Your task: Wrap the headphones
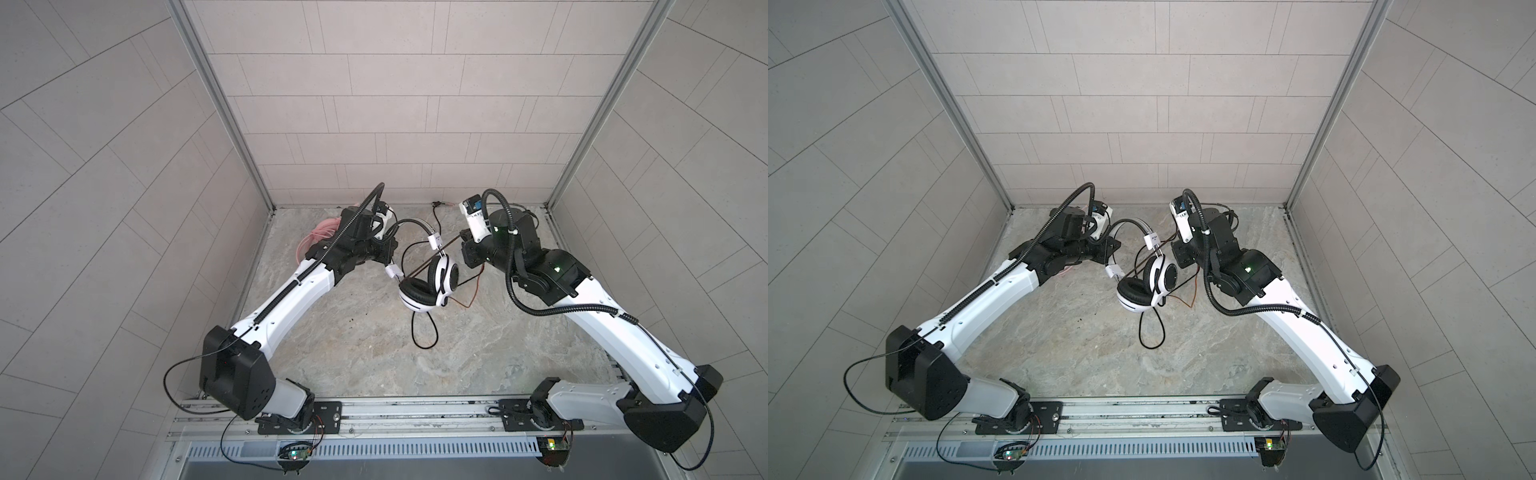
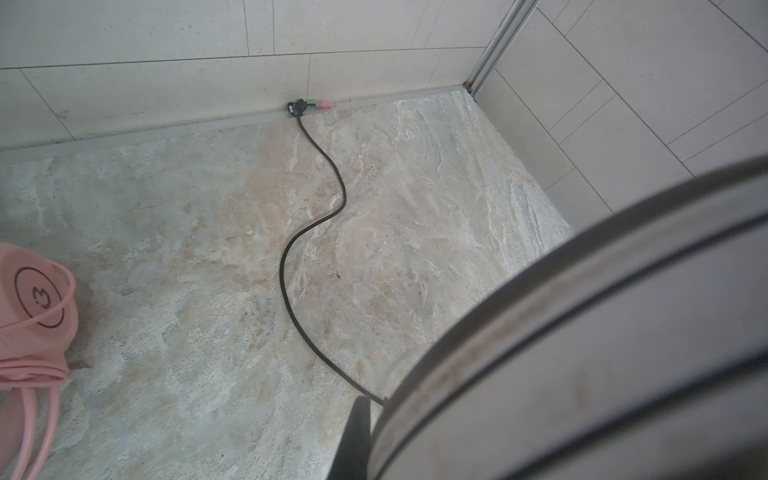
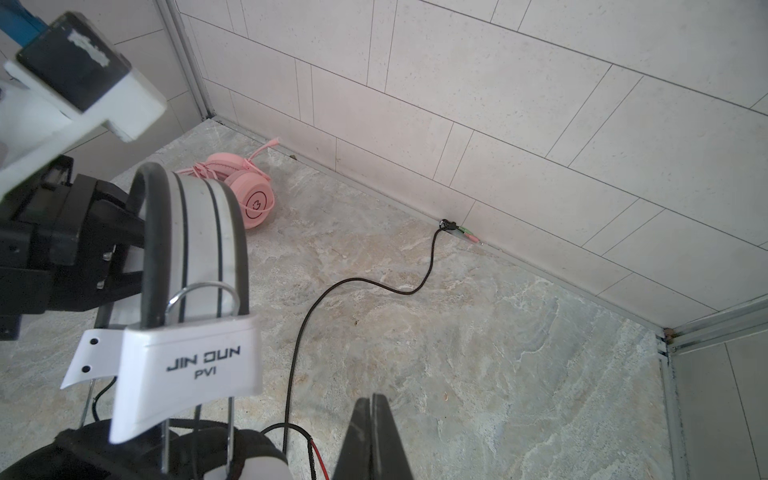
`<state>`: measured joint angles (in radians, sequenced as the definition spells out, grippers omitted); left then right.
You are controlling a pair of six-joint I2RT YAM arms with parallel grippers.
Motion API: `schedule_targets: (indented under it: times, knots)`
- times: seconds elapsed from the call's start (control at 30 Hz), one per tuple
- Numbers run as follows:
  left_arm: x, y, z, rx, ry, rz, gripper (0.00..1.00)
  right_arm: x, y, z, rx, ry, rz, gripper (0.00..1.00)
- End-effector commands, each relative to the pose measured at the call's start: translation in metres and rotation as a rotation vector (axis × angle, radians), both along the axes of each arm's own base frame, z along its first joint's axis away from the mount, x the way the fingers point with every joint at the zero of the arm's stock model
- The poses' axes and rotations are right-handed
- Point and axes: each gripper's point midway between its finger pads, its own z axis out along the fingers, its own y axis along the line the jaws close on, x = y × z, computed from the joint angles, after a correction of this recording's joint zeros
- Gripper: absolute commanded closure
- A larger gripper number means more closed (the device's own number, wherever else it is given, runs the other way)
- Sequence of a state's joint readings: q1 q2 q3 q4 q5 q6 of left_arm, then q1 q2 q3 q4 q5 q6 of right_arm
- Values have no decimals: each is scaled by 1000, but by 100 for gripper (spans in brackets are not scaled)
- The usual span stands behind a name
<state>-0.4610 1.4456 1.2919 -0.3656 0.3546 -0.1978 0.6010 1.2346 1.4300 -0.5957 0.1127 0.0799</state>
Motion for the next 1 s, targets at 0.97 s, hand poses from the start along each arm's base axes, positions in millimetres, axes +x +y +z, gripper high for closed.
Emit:
schedule_targets:
  times: [0.97]
  knots:
    - [-32,-43,148,-568,-42,-271,100,71,57,-45,570,209,176,73]
